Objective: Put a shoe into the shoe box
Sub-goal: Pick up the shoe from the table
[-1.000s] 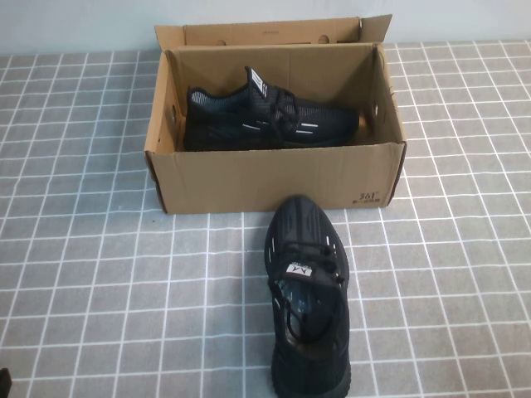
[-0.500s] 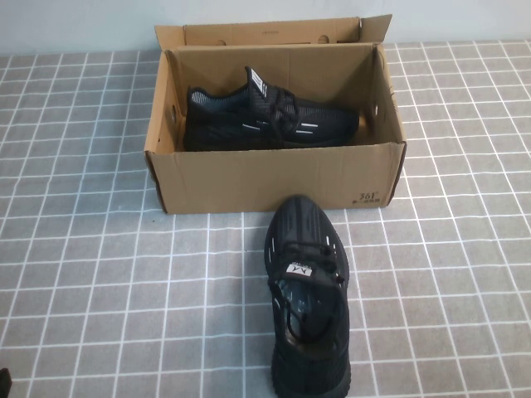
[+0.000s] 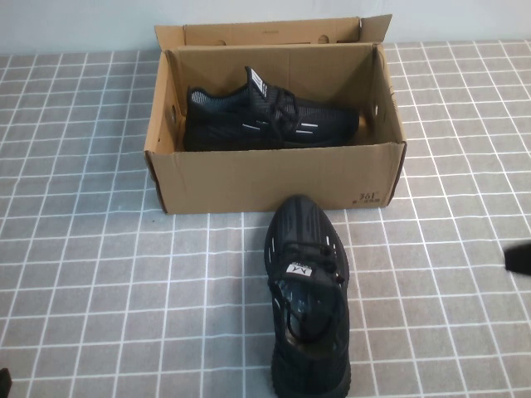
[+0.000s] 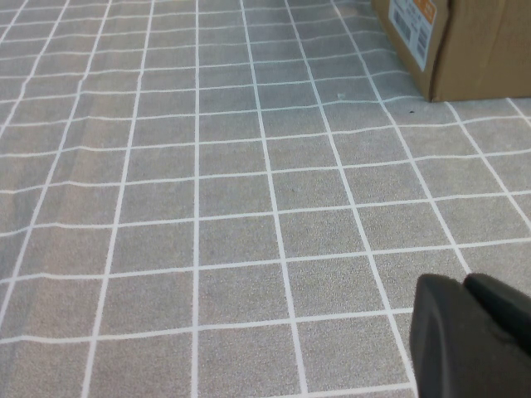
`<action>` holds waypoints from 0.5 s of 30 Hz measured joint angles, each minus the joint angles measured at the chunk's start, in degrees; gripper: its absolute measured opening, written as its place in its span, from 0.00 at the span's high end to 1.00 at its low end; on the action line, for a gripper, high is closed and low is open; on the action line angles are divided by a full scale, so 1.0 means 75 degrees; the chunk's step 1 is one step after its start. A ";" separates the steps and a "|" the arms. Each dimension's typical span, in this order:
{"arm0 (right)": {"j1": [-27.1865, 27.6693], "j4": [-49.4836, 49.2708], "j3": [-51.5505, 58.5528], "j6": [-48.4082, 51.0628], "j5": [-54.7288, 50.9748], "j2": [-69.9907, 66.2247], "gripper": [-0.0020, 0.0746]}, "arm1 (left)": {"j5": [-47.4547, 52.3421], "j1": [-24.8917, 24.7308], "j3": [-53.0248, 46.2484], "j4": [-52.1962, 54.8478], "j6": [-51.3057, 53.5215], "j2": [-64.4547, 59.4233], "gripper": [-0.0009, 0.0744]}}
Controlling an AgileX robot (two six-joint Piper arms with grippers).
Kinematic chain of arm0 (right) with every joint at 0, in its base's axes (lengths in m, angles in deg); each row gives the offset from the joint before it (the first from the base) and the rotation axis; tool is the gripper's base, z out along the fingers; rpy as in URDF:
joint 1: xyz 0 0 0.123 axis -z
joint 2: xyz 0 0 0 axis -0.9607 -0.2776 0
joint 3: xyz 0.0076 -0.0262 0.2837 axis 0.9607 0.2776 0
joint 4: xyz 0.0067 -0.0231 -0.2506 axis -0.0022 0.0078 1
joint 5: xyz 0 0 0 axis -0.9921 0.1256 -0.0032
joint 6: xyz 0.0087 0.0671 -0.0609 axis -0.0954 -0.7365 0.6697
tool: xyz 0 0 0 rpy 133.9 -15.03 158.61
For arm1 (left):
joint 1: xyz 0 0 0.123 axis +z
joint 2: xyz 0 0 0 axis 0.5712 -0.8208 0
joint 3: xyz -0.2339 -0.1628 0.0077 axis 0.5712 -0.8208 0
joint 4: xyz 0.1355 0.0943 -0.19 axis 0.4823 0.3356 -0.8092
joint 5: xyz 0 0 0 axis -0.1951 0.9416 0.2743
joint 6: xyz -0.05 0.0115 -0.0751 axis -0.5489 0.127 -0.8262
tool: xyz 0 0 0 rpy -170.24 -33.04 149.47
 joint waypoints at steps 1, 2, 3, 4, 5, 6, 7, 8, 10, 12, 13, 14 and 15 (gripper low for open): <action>-0.0125 0.0097 -0.0310 0.0058 -0.0022 -0.0322 0.99 | 0.0000 0.0000 0.0000 0.0000 0.0000 0.0000 0.99; -0.0262 0.0212 -0.0613 0.0094 -0.0041 -0.0566 0.99 | 0.0000 0.0000 0.0000 0.0000 0.0000 0.0000 0.99; -0.0484 0.0360 -0.0914 0.0091 -0.0053 -0.0858 0.99 | 0.0000 0.0000 0.0000 0.0000 0.0000 0.0000 0.99; -0.0752 0.0526 -0.1207 0.0091 -0.0082 -0.1141 0.99 | 0.0000 0.0000 0.0000 0.0000 0.0000 0.0000 0.99; -0.1058 0.0667 -0.1434 0.0052 -0.0098 -0.1412 0.99 | 0.0000 0.0000 0.0000 0.0000 0.0000 0.0000 0.99; -0.1404 0.0865 -0.1719 -0.0013 -0.0122 -0.1680 0.99 | 0.0000 0.0000 0.0000 0.0000 0.0000 0.0000 0.99; -0.1772 0.1083 -0.1996 -0.0048 -0.0184 -0.1941 0.99 | 0.0000 0.0000 0.0000 0.0000 0.0000 0.0000 0.99; -0.2079 0.1258 -0.2219 -0.0096 -0.0256 -0.2147 0.99 | 0.0000 0.0000 0.0000 0.0000 0.0000 0.0000 0.99; -0.2868 0.1705 -0.2773 -0.0127 -0.0488 -0.2662 0.99 | 0.0000 0.0000 0.0000 0.0000 0.0000 0.0000 0.99; -0.3560 0.2138 -0.3310 0.0046 -0.0767 -0.3105 0.99 | 0.0000 0.0000 0.0000 0.0000 0.0000 0.0000 0.99; -0.3919 0.2332 -0.3553 0.0176 -0.0921 -0.3336 0.99 | 0.0000 0.0000 0.0000 0.0000 0.0000 0.0000 0.99; -0.4245 0.2481 -0.3728 0.0299 -0.1025 -0.3549 0.99 | 0.0000 0.0000 0.0000 0.0000 0.0000 0.0000 0.99; -0.4531 0.2651 -0.3922 0.0444 -0.1134 -0.3740 0.98 | 0.0000 0.0000 0.0000 0.0000 0.0000 0.0000 0.99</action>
